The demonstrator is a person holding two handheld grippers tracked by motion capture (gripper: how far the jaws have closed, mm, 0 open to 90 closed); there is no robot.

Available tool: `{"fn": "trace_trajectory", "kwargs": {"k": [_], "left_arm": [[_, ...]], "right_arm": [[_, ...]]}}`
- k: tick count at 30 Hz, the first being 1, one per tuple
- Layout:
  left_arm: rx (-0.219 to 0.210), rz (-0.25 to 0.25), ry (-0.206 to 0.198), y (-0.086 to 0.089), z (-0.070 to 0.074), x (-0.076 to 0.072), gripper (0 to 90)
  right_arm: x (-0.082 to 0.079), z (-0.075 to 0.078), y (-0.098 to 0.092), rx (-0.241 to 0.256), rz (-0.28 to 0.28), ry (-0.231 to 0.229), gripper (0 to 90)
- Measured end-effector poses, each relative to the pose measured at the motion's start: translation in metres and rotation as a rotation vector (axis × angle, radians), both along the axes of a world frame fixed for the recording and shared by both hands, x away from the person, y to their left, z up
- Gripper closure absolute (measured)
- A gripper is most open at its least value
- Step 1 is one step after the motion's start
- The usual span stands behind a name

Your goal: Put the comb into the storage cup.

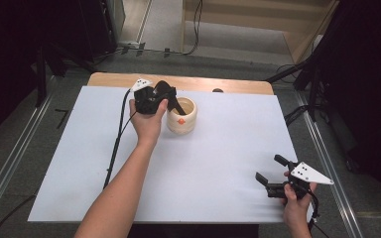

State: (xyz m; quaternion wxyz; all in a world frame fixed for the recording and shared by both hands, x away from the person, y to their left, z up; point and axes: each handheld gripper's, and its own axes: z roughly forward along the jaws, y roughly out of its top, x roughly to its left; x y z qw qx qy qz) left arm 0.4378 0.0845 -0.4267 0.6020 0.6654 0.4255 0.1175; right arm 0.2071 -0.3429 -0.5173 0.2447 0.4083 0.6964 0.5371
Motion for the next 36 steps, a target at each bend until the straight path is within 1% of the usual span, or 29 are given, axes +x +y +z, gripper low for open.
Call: {"fn": "trace_trajectory", "kwargs": {"k": [4,10,15,22,25,29,31,33,35,36], "left_arm": [[-0.005,0.003,0.004,-0.001,-0.001,0.001,84.7],[0.002,-0.001,0.013,-0.004,-0.005,0.001,84.7],[-0.001,-0.003,0.023,-0.008,-0.008,0.001,84.7],[-0.004,0.002,0.029,-0.007,-0.008,0.002,84.6],[-0.012,-0.001,0.034,-0.006,-0.009,0.003,84.6],[-0.009,0.004,0.026,-0.007,-0.010,0.004,84.1],[0.009,0.021,0.022,-0.007,-0.011,0.003,82.3],[0.010,0.016,0.033,-0.007,-0.013,0.004,77.5],[0.045,0.024,0.017,-0.007,-0.016,0.003,70.2],[0.062,0.025,0.011,-0.007,-0.016,0.002,68.6]], "right_arm": [[0.000,0.000,0.000,0.000,0.003,-0.003,0.0],[0.001,0.000,0.000,-0.004,0.004,-0.002,0.0],[0.001,0.000,0.000,-0.006,0.002,0.000,0.0],[0.001,0.000,0.000,-0.006,0.005,-0.002,0.0],[0.001,0.000,0.000,-0.006,0.003,0.000,0.0],[0.001,0.000,0.001,-0.007,0.001,0.000,0.0],[0.001,0.000,0.001,-0.007,0.001,0.001,0.0],[0.001,0.000,0.000,-0.008,0.001,0.000,0.0],[0.001,0.000,0.000,-0.007,0.000,0.001,0.0],[0.001,0.000,0.000,-0.007,0.001,0.000,0.0]]}}
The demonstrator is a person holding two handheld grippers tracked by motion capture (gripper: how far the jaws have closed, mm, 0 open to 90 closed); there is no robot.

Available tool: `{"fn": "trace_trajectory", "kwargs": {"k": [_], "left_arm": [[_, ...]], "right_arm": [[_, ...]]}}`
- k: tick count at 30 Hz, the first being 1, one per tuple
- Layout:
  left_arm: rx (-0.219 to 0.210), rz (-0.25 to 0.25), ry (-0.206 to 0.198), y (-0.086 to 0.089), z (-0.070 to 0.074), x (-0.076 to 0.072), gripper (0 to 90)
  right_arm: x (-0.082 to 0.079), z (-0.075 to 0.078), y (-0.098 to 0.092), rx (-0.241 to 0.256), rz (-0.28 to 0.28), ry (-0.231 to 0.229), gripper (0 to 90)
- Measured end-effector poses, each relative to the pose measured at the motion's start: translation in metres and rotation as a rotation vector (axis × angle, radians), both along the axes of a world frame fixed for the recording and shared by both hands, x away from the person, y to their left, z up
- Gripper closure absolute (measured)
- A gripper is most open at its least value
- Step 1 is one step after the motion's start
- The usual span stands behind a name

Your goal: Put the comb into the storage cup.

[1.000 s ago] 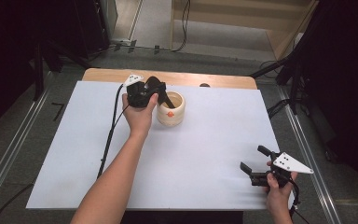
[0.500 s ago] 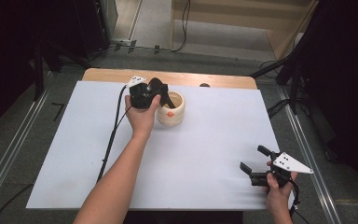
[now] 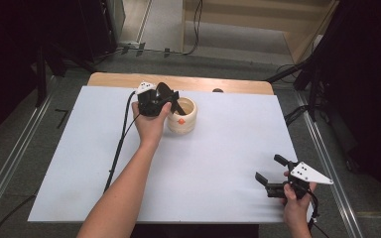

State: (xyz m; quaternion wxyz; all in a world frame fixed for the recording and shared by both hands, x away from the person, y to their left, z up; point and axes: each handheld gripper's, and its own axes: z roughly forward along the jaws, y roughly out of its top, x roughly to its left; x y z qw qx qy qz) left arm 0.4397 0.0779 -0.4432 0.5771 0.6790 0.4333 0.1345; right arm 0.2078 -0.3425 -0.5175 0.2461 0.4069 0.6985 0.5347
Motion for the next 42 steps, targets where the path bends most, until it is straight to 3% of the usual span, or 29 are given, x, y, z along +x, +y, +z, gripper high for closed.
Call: {"fn": "trace_trajectory", "kwargs": {"k": [3,12,17,31,42], "left_arm": [[0.031,-0.001,-0.015,0.001,-0.002,-0.001,56.9],[0.048,0.008,0.003,0.004,0.001,-0.003,0.5],[0.069,-0.008,-0.038,0.008,0.006,-0.008,0.0],[0.114,-0.023,-0.067,0.018,0.013,-0.018,0.0],[0.107,-0.029,-0.089,0.031,0.014,-0.030,0.0]], "right_arm": [[0.000,0.000,0.000,-0.001,0.001,-0.001,0.0],[0.001,0.000,0.001,-0.006,0.002,0.000,0.0],[0.001,0.000,0.001,-0.007,0.004,-0.002,0.0],[0.001,0.000,0.001,-0.008,0.005,-0.001,0.0],[0.000,0.000,0.002,-0.008,0.009,-0.003,0.0]]}}
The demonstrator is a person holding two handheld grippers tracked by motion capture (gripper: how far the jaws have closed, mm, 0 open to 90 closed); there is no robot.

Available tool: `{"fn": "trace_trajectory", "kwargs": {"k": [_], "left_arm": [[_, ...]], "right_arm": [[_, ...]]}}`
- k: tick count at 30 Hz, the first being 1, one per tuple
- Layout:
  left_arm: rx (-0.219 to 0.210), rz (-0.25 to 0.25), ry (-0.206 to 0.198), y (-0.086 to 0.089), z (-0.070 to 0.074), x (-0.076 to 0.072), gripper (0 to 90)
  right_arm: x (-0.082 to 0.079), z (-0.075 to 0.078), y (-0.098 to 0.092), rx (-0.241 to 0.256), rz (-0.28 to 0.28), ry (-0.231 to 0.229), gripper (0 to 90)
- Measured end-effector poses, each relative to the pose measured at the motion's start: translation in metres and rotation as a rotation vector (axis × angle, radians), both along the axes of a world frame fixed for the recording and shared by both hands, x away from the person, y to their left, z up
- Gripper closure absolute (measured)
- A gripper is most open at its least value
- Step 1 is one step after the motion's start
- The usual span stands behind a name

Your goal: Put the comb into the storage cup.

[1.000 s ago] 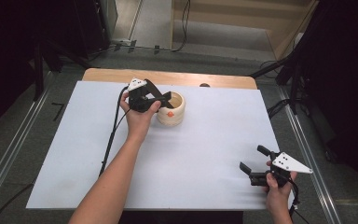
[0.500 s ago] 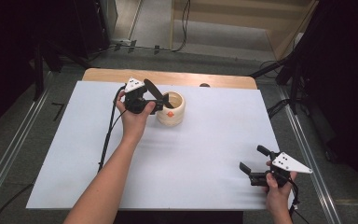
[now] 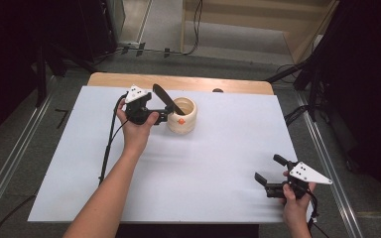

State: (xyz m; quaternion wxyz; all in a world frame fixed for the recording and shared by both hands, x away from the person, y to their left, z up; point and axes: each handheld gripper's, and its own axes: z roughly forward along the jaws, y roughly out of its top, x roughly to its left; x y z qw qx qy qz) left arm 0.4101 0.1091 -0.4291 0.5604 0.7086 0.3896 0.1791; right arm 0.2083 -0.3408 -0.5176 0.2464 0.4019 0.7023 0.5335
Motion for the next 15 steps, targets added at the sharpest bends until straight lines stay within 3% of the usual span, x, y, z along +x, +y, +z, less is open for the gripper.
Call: {"fn": "trace_trajectory", "kwargs": {"k": [15], "left_arm": [[0.012,-0.008,-0.030,0.015,0.000,-0.019,0.0]], "right_arm": [[0.000,0.000,0.000,-0.005,-0.002,0.001,0.0]]}}
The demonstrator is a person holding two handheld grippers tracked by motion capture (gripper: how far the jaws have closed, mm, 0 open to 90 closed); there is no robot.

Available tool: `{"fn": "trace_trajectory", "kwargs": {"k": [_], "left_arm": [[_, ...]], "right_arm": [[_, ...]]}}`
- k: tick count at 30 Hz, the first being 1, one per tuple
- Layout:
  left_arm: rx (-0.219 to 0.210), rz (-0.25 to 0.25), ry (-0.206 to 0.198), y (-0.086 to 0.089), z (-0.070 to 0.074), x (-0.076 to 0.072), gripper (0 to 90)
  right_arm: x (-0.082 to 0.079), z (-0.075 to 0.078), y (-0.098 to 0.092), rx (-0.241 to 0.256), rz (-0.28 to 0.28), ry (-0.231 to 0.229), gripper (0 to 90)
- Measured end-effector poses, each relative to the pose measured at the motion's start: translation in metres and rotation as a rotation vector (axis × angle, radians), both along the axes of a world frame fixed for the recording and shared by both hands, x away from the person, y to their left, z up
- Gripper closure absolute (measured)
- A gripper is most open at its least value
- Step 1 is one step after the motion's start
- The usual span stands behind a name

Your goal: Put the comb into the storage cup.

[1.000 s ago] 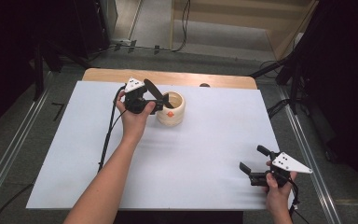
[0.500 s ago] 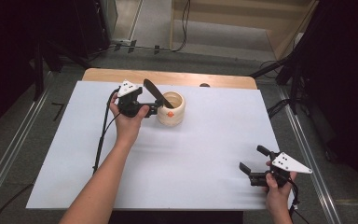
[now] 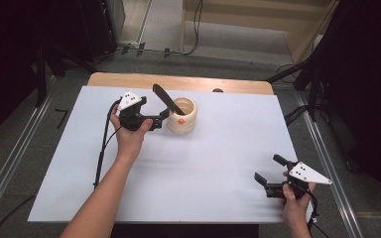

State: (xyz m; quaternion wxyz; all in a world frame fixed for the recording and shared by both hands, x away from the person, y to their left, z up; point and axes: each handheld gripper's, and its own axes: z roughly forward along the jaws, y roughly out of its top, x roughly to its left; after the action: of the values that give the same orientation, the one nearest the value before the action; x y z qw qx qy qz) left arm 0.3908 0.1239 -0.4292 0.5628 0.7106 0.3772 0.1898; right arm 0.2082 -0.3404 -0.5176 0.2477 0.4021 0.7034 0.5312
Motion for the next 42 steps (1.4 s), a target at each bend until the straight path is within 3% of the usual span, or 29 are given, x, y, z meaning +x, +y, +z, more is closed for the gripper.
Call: {"fn": "trace_trajectory", "kwargs": {"k": [23,42], "left_arm": [[-0.006,-0.019,-0.061,0.019,0.005,-0.034,0.0],[-0.009,-0.021,-0.074,0.039,0.001,-0.058,0.0]], "right_arm": [[0.000,0.000,0.001,-0.004,-0.002,0.001,0.0],[0.000,0.000,0.001,-0.006,0.002,-0.002,0.0]]}}
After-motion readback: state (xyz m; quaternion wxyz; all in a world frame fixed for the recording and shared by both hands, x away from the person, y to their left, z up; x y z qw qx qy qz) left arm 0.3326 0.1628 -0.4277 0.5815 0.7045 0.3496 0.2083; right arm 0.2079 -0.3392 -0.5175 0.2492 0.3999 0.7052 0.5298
